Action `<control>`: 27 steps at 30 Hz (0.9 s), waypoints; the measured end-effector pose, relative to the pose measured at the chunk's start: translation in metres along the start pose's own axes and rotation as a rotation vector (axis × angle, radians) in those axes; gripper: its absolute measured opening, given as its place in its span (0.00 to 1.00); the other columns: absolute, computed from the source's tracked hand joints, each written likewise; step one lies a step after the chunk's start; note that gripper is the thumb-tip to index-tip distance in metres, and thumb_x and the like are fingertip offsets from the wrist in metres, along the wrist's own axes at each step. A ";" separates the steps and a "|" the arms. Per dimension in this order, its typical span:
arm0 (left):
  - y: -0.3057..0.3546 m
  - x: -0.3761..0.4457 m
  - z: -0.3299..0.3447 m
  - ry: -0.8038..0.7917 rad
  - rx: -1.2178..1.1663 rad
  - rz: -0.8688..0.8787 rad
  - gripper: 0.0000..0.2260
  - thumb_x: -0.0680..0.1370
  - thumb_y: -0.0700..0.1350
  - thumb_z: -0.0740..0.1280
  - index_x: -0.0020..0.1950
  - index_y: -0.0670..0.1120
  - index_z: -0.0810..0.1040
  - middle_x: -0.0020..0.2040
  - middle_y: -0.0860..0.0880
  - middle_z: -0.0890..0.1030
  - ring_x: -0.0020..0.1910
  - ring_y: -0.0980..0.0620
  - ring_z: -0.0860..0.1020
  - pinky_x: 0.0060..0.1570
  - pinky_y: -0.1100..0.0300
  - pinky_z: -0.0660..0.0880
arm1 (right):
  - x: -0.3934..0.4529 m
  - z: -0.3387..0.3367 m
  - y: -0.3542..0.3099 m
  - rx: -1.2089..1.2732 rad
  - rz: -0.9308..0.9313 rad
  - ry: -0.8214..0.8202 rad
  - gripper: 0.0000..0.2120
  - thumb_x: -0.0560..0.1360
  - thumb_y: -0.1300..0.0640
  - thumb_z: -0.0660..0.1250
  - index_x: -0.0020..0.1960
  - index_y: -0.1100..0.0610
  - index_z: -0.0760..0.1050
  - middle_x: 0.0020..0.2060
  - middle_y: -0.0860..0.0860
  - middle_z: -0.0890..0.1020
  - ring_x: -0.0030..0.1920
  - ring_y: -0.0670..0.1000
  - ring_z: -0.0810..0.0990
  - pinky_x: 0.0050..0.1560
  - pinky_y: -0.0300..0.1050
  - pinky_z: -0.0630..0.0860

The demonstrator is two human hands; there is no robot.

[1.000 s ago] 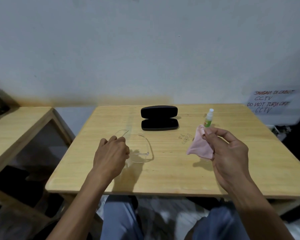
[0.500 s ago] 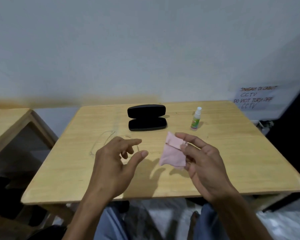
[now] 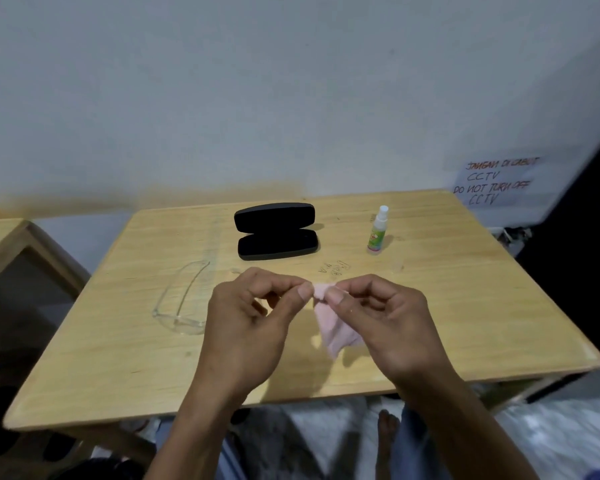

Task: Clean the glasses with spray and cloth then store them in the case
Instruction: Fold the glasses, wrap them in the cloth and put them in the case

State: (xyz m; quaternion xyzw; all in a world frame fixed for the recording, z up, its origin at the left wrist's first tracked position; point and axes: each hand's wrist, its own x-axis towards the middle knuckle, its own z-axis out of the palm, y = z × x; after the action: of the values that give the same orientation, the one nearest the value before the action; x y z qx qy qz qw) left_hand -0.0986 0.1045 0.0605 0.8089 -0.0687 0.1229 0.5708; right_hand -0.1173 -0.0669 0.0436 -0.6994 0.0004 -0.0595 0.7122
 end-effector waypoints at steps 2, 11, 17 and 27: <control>0.003 0.002 0.000 -0.027 -0.092 -0.083 0.03 0.72 0.46 0.75 0.40 0.52 0.87 0.37 0.54 0.84 0.30 0.62 0.74 0.34 0.67 0.69 | 0.002 -0.003 -0.002 -0.092 -0.043 0.005 0.03 0.73 0.53 0.74 0.44 0.51 0.86 0.42 0.53 0.87 0.46 0.52 0.86 0.44 0.41 0.82; 0.012 0.006 0.000 -0.111 -0.132 -0.173 0.07 0.75 0.44 0.72 0.37 0.46 0.86 0.31 0.53 0.84 0.29 0.64 0.76 0.34 0.74 0.70 | 0.013 -0.004 -0.014 -0.246 -0.126 -0.144 0.02 0.75 0.54 0.75 0.47 0.49 0.85 0.40 0.45 0.88 0.39 0.42 0.84 0.44 0.49 0.77; 0.015 0.006 -0.006 -0.137 -0.120 -0.128 0.07 0.75 0.44 0.72 0.38 0.45 0.85 0.30 0.55 0.83 0.29 0.64 0.75 0.34 0.74 0.70 | 0.019 -0.002 -0.018 -0.189 -0.134 -0.159 0.03 0.76 0.57 0.73 0.44 0.54 0.85 0.38 0.49 0.87 0.38 0.44 0.83 0.39 0.42 0.78; 0.013 0.004 -0.004 -0.199 -0.091 -0.086 0.04 0.73 0.45 0.74 0.40 0.46 0.85 0.34 0.51 0.84 0.25 0.62 0.68 0.31 0.71 0.65 | 0.025 -0.008 -0.028 -0.005 -0.021 -0.141 0.09 0.76 0.52 0.69 0.44 0.57 0.83 0.36 0.53 0.84 0.37 0.49 0.79 0.36 0.43 0.76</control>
State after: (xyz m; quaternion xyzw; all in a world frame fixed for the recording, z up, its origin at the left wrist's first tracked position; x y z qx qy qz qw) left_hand -0.0983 0.1037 0.0748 0.7927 -0.0960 0.0140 0.6019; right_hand -0.0960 -0.0775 0.0733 -0.7035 -0.0570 -0.0175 0.7082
